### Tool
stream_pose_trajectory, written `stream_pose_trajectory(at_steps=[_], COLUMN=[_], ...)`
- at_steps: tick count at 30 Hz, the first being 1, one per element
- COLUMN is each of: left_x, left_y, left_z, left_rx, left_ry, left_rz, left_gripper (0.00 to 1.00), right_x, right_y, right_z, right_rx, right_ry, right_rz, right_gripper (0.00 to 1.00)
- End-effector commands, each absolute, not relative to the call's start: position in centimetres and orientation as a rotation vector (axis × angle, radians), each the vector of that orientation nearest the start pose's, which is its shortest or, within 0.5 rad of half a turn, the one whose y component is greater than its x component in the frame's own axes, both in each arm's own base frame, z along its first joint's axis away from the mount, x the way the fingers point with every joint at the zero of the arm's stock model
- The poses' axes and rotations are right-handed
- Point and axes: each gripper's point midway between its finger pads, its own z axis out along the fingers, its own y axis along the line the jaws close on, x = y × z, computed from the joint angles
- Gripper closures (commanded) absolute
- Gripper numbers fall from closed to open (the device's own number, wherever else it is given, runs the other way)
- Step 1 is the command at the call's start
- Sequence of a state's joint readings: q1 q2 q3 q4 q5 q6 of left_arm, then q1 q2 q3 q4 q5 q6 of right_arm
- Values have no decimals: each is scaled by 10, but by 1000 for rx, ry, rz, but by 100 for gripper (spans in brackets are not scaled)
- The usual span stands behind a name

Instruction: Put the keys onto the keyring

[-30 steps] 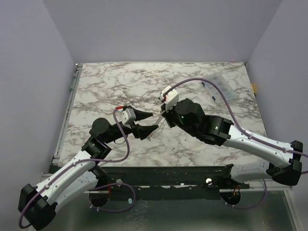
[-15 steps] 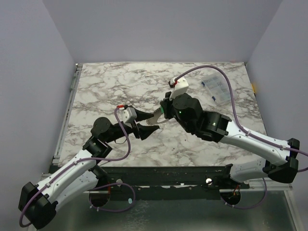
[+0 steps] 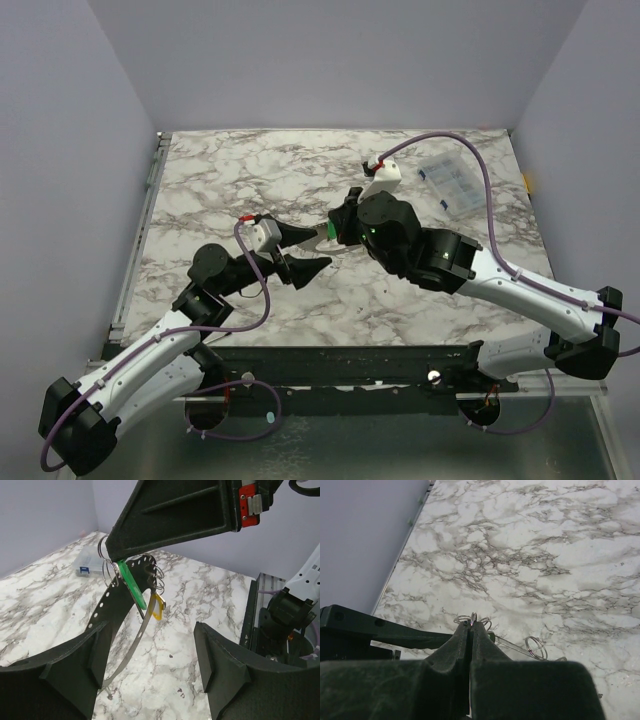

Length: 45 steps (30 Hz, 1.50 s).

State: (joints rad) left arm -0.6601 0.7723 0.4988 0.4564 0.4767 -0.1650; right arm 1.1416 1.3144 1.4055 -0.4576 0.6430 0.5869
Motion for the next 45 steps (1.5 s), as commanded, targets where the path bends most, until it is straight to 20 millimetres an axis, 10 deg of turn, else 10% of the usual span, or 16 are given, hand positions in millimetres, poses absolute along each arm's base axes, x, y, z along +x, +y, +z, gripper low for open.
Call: stream_pose_trajectory(at_steps=[1,19,30,35,43,45], left_x=[200,214,215,215,214,215], left_y=[-258,-250,-248,-245,-244,-245], left_z=[294,293,297,300,300,299], left_rx=[715,633,620,613,609,610], left_ry=[1272,1297,1288,1278,1288,1297], left_rz=[-994,-931,-919,-909,-911,-912], left_gripper=[27,31,53,100,100,100], right_x=[237,225,215,213,219,218], right_y=[331,355,367,369,358,357], right_z=[349,337,335,335,340,341], right_rx=[-49,-42,-41,-41,-74,-123], right_ry=[1885,1925,1934,1924,1859,1843], right_rz=[690,801,838,834,777,763], right_gripper=[99,99,99,99,99,80])
